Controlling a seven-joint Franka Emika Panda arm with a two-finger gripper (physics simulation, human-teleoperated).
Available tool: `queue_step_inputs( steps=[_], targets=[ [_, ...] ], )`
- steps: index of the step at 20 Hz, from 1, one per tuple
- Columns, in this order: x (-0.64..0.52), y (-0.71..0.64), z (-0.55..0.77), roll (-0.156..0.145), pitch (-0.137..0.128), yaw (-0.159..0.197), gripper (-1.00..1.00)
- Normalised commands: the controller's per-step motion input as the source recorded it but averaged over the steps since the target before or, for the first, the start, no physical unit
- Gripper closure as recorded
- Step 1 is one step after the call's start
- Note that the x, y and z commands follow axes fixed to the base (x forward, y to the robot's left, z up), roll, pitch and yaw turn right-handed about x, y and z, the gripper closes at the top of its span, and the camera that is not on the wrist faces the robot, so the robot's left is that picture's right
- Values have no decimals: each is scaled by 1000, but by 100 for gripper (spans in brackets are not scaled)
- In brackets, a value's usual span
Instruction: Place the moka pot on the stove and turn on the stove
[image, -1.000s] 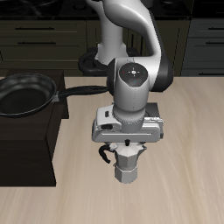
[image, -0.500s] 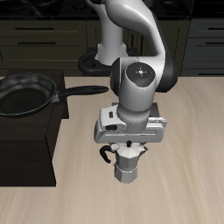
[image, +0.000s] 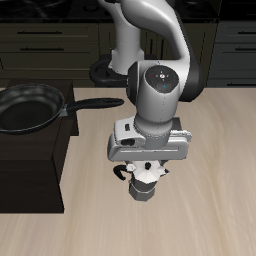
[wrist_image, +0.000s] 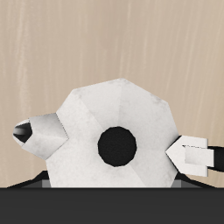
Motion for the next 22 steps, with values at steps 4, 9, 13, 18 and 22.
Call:
queue_step_inputs(
  steps=[4, 9, 13, 18, 22],
  targets=[
    [-10, 7, 31, -8, -5, 3, 100],
    [-38, 28, 103, -7, -31, 24, 100],
    [-65, 72, 299, -3, -63, 19, 100],
    [-71, 56, 242, 6, -31, 6, 100],
    [-77, 171, 378, 35, -71, 36, 100]
  ],
)
